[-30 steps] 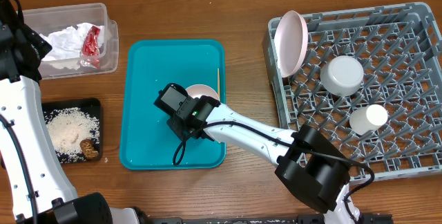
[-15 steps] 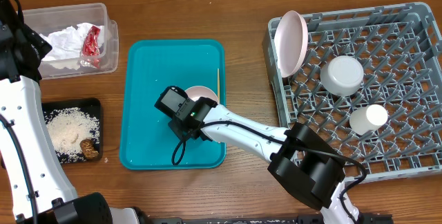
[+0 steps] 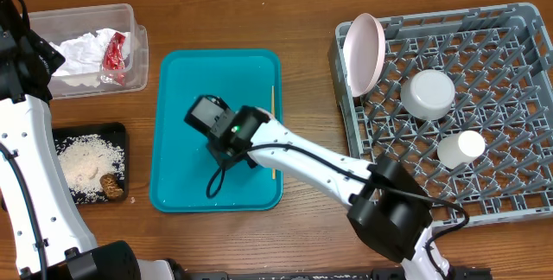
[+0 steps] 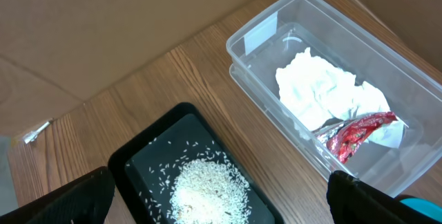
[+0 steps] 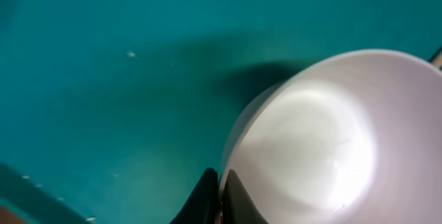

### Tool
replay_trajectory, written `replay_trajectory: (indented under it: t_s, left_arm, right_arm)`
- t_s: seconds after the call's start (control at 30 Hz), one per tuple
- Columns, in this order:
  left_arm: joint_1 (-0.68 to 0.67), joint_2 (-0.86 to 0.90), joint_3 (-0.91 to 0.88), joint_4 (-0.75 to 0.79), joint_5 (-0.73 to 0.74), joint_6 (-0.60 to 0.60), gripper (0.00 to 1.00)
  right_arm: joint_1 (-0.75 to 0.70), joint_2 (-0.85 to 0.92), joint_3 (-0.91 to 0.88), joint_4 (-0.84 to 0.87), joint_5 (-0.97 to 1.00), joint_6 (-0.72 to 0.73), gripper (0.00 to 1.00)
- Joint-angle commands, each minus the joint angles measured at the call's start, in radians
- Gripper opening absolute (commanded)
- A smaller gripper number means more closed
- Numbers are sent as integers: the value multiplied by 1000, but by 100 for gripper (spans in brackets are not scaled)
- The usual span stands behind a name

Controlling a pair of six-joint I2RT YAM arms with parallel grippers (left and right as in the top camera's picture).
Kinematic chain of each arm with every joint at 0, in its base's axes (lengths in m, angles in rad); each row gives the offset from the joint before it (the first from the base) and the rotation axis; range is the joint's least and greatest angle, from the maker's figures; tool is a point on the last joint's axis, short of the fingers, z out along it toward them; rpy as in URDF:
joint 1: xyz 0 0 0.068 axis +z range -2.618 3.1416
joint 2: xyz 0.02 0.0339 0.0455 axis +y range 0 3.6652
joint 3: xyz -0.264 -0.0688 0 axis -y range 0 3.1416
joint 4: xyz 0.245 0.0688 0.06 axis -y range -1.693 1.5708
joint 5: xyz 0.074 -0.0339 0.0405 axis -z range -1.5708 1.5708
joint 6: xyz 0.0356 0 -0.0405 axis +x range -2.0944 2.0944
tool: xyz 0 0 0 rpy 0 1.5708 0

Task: Sort waste into correct bins and load items into the dishwasher
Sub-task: 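Carry the white plate to the rack's right side and set it down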

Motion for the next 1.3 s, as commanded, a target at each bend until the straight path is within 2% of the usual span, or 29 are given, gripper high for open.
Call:
replay_trajectory:
  t_s: [0.0,0.2,0.3,0.43,0.53,0.63,0.77,0.83,0.9,1.1,1.2,1.27]
  left_arm:
    - [4,5,-1,0,3,-10,100]
    - [4,5,-1,0,3,-10,100]
    - [3,5,-1,0,3,-10,100]
    - [3,5,-1,0,3,-10,100]
    - [3,5,-1,0,3,-10,100]
    - [4,5,-1,0,3,-10,100]
    - [4,5,-1,0,3,-10,100]
    - [4,5,-1,0,3,-10,100]
    - [4,5,-1,0,3,-10,100]
    - [4,5,-1,0,3,-10,100]
    - [4,5,-1,0,3,-10,100]
    - [4,5,-1,0,3,-10,100]
  right_arm:
    - [-71,-108,158,-124,15,43,4]
    - [-274,-316,210,-277,16,89,4]
    - [-469,-445,210,-349,0,126,4]
    - [-771,-550,210,-401,-90,105,4]
    - [-1063,-575,209,-426,-261,-47,4]
    - [-1283,-560,177,-417,-435,-138,4]
    - [-1532,-531,51,-300,-887,-256,4]
    - [-1612,-516,-26,-226,-1096,-313,4]
    - [-1662,-495,-98,-155,-1223,-314,4]
    - [-1691,-415,-286,84,-1415,-310,4]
    - [-1682,-355,-329,186,-1535,-310,4]
    - [-1673,-309,-331,218,-1548,-305,4]
